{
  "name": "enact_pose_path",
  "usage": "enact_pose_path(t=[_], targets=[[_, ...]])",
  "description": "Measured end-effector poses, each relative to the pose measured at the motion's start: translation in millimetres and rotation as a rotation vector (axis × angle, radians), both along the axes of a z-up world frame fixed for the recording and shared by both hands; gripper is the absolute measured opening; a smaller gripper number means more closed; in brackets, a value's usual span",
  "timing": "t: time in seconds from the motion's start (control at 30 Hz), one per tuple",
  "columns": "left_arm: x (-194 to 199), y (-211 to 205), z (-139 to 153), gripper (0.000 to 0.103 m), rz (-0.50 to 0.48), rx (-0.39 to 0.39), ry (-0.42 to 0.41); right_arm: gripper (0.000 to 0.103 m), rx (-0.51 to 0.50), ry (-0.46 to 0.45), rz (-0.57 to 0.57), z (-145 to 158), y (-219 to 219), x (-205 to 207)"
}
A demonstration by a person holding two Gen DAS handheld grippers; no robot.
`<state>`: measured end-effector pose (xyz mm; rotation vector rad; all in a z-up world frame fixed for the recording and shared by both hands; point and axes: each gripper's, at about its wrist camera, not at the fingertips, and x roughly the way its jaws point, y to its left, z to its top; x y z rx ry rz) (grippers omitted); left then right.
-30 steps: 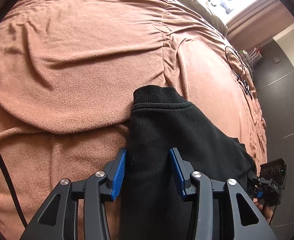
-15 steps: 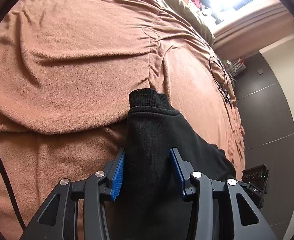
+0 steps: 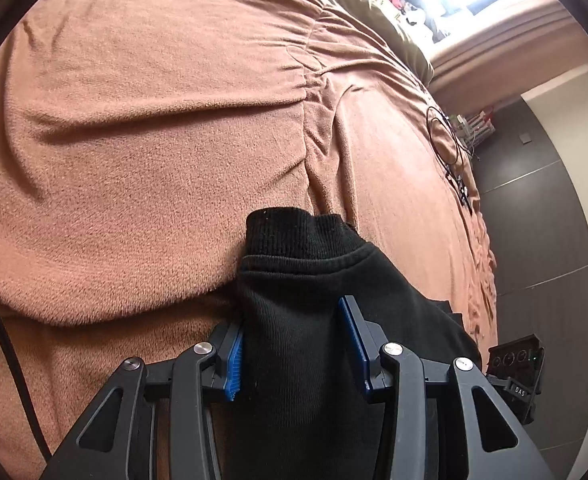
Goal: Fold small clothes
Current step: 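Grasp the sweatshirt end with both grippers, then lift the sweatshirt with both grippers and carry it toward the bed head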
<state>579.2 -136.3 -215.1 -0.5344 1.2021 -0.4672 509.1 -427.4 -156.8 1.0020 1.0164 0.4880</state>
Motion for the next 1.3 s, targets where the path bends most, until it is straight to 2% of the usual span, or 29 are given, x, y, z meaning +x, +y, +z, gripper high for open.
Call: enact_pose_path(t=[0.07,0.13,0.2,0.4,0.6,0.9,1.3], targets=[[2.6,-1.2,-0.6,0.033,0.006,0.011,-0.002,0.024,-0.024,-0.009,-0.009,3.5,2.3,-0.2],[3.3,-1.4,1.5,0.018,0.006,0.032,-0.012,0.019,-0.053,-0.026,-0.011,10.8,8.1,-2.1],[1.1,0.5,6.8,0.014,0.007,0.027,-0.030,0.016,-0.064,-0.046,-0.016,19.5,12.9,-6.3],[-11.0,3.4,42.6,0.012,0.000,-0.004,-0.100,0.015,-0.052,-0.137,-0.023,51.7,25.4,-28.4],[-27.8,3.8,83.4,0.011,0.003,-0.037,-0.169,0.015,-0.098,-0.213,-0.035,80.4,41.0,-55.4],[-62.6,20.0,139.7,0.011,0.021,-0.120,-0.254,0.015,-0.130,-0.318,-0.039,122.3,41.9,-116.9],[-127.6,41.7,225.3,0.010,0.034,-0.187,-0.386,0.014,-0.176,-0.453,-0.053,173.6,33.8,-218.9]])
